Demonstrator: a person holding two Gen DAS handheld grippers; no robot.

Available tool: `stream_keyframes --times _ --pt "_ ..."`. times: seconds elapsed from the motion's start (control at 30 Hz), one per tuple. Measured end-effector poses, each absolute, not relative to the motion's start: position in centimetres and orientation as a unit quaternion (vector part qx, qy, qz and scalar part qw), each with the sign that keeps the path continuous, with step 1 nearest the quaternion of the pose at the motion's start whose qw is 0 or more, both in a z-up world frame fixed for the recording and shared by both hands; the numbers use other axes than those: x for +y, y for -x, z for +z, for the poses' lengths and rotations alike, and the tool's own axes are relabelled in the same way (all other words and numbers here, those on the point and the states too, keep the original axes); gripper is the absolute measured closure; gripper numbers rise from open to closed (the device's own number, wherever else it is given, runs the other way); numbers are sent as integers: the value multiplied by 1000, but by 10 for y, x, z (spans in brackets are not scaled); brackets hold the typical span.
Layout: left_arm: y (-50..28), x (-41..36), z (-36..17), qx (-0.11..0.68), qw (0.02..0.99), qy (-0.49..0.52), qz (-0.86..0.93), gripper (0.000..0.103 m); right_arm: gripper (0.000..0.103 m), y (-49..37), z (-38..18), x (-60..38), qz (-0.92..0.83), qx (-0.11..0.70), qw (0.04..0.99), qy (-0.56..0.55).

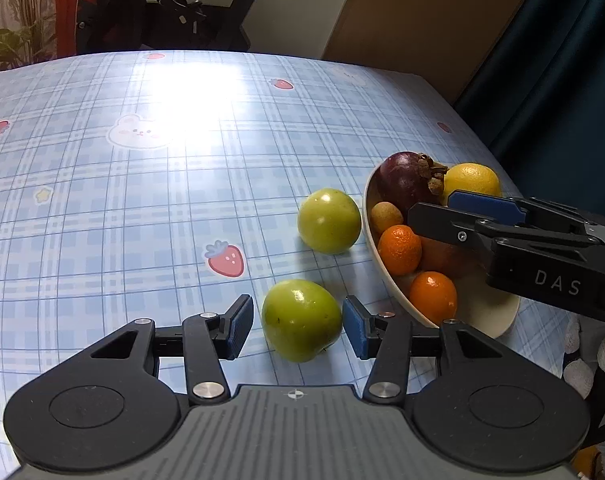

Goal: Organize fruits
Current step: 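Grasp a green apple with the left gripper while the right gripper grasps a green lime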

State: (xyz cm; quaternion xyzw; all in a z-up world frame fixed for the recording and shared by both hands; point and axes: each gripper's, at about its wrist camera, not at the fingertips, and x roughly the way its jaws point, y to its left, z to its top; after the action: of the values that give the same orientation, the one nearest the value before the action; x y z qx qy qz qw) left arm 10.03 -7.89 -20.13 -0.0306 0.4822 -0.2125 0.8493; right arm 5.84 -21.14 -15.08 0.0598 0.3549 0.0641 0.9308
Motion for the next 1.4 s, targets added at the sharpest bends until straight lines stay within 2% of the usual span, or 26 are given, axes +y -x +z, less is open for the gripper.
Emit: stream_keyframes --times 0.5,0.9,1.4 --pt "-96 -64 -204 478 856 72 -183 54 47 -61 -153 -210 72 359 929 -54" --pt "-86 -6 -185 430 892 105 -92 54 47 -85 -160 -175 136 367 919 50" --pt "-82 19 -192 431 890 138 -57 54 47 -122 -187 -150 158 411 889 126"
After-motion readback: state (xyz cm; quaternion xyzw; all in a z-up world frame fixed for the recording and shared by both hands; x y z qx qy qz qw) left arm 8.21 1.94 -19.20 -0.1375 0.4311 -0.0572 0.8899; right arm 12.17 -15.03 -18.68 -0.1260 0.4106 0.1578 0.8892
